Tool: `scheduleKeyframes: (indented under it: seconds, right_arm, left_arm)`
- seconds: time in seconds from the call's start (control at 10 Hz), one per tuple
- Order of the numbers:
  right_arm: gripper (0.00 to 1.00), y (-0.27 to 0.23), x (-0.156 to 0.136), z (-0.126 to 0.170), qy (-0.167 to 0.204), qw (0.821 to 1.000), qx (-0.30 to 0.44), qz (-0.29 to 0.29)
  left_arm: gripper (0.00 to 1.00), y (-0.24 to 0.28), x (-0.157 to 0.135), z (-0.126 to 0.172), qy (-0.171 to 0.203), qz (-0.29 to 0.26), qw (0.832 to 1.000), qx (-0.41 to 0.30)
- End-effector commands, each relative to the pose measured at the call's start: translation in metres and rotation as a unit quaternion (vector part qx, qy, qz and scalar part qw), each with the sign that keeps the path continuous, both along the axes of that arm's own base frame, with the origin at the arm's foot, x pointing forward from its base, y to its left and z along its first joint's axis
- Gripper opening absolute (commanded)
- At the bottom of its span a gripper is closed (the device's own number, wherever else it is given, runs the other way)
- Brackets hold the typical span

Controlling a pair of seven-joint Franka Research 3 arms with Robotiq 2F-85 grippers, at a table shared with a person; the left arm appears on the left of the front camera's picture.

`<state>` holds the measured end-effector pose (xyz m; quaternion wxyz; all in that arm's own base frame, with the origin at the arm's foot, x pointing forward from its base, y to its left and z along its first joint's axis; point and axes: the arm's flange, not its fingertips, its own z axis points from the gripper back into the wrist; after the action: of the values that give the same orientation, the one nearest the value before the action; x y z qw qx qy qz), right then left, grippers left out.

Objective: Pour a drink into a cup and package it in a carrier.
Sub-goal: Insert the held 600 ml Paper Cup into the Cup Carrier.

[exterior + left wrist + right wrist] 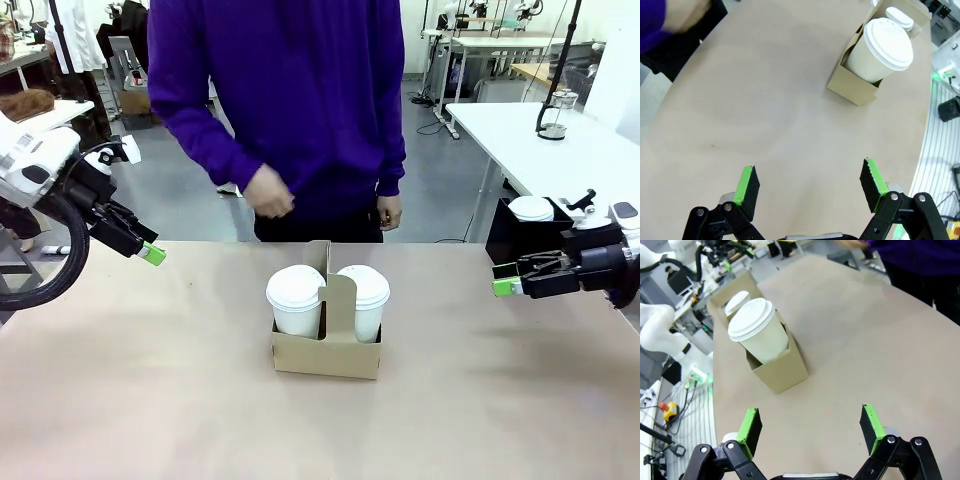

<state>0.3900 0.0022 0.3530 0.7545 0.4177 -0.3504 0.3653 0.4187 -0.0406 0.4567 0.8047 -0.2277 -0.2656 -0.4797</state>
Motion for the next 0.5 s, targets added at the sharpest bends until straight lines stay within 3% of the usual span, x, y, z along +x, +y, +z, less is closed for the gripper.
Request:
scheduleKeyframes:
  seconds: [0.0,0.4]
  right_arm:
    - [1.00,-0.0017,-0.0005,-0.0006,-0.007,1.000,0.005,0.004]
    - [1.00,-0.0017,-0.0005,-0.0006,-0.007,1.000,0.005,0.004]
  left_arm:
    - [1.00,0.0000,-0.0007,-0.0002,0.000,-0.002,1.000,-0.003]
    - [1.00,0.0000,-0.0007,-0.0002,0.000,-0.002,1.000,-0.003]
